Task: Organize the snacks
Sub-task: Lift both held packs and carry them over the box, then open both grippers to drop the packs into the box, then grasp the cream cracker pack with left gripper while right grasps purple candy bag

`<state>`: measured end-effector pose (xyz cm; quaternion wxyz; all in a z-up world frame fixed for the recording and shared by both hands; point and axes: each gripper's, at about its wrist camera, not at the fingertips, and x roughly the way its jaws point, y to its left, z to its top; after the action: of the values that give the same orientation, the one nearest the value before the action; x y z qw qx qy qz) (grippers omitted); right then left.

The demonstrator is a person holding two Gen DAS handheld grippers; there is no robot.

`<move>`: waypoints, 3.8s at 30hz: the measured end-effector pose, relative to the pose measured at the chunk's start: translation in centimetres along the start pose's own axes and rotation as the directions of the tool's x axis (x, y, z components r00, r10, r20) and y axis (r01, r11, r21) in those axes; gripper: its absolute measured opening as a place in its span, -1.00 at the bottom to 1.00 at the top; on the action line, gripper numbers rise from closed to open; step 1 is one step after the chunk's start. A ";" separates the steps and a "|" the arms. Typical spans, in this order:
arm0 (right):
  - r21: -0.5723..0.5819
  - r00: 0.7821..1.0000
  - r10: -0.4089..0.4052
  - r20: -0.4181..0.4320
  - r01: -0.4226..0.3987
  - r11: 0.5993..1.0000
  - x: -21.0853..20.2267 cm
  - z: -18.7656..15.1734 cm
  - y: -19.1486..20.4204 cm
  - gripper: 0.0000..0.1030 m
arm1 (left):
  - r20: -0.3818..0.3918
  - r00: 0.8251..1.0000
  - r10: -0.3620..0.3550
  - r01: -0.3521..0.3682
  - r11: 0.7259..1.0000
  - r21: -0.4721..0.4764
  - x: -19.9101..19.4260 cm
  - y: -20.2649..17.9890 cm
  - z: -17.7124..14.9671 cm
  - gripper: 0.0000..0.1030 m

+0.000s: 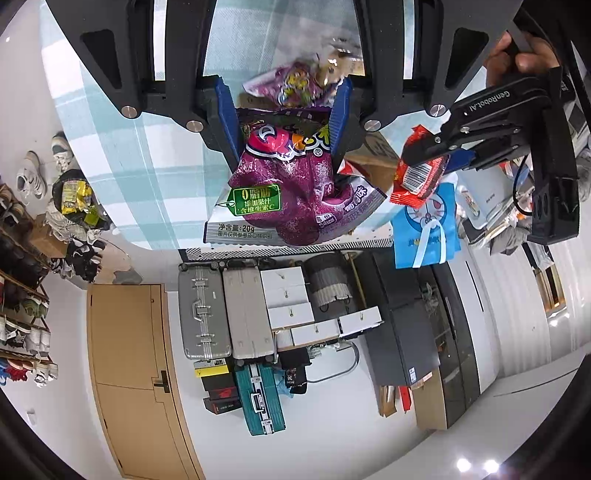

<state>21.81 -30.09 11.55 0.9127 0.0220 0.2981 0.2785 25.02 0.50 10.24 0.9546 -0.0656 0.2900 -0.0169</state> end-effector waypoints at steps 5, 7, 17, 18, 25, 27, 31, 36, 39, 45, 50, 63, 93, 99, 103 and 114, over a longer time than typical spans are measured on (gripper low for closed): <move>0.021 1.000 0.010 0.020 -0.010 1.000 0.8 0.6 -0.4 -0.16 | 0.000 1.000 0.013 -0.013 1.000 -0.004 0.6 0.1 1.0 -0.24; 0.027 1.000 0.014 0.027 -0.014 1.000 1.2 0.9 -0.5 -0.16 | -0.003 1.000 0.014 -0.014 1.000 -0.008 1.1 0.5 1.4 -0.24; 0.051 0.999 0.023 0.047 -0.025 0.998 3.5 2.1 -0.4 -0.16 | 0.001 1.000 0.030 -0.030 0.999 -0.011 3.5 0.7 2.9 -0.24; 0.052 0.999 0.024 0.047 -0.026 0.998 3.7 2.1 -0.4 -0.16 | 0.000 1.000 0.031 -0.031 0.999 -0.010 3.7 0.7 2.9 -0.24; 0.064 0.999 0.022 0.048 -0.025 0.998 5.1 2.4 -0.4 -0.16 | -0.016 0.999 0.038 -0.038 0.999 -0.010 5.3 1.1 3.5 -0.24; 0.069 0.999 0.021 0.050 -0.024 0.997 5.5 2.5 -0.5 -0.16 | -0.016 0.999 0.040 -0.040 0.999 -0.007 5.6 1.1 3.7 -0.24; 0.084 0.999 0.017 0.043 -0.021 0.996 6.4 2.7 -0.9 -0.16 | -0.019 0.999 0.049 -0.049 0.999 0.003 6.5 1.2 4.1 -0.24; 0.090 0.999 0.016 0.032 -0.019 0.996 7.7 2.8 -1.3 -0.16 | -0.031 0.998 0.055 -0.054 0.998 0.010 7.8 1.4 4.4 -0.24; 0.099 1.000 0.013 0.019 -0.015 0.995 8.7 2.8 -1.6 -0.16 | -0.041 0.998 0.055 -0.054 0.998 0.015 8.8 1.5 4.4 -0.24; 0.091 1.000 0.008 0.007 -0.008 0.996 9.8 2.7 -1.7 -0.16 | -0.058 0.997 0.054 -0.053 0.998 0.020 10.7 1.9 4.4 -0.24; 0.093 1.000 0.006 0.003 -0.006 0.996 10.3 3.0 -1.8 -0.15 | -0.069 0.996 0.053 -0.052 0.999 0.016 11.6 2.2 4.2 -0.24; 0.044 1.000 0.010 -0.001 -0.010 0.999 9.8 2.8 -1.0 0.29 | -0.102 0.993 0.058 -0.057 0.998 0.018 12.9 2.5 4.1 -0.21; -0.037 0.997 -0.034 -0.074 0.032 0.999 5.4 -1.4 -1.5 0.99 | -0.066 0.995 0.080 -0.083 0.996 -0.035 5.6 2.5 0.8 0.99; -0.011 0.992 -0.041 -0.117 0.040 0.999 5.8 -3.0 -2.4 0.99 | -0.101 0.991 0.092 -0.097 0.995 -0.039 5.4 2.7 -0.7 0.99; 0.001 0.988 -0.044 -0.148 0.044 0.999 6.5 -4.1 -2.8 0.99 | -0.126 0.987 0.102 -0.107 0.993 -0.039 5.5 2.6 -2.1 0.99; 0.005 0.961 -0.038 -0.272 0.041 0.999 9.4 -7.1 -3.2 0.99 | -0.198 0.974 0.109 -0.122 0.991 -0.053 7.1 2.9 -5.5 0.99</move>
<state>25.71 -28.84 0.06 0.8683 -0.0178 0.4225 0.2592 27.85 2.20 1.44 0.9184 -0.0777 0.3857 0.0416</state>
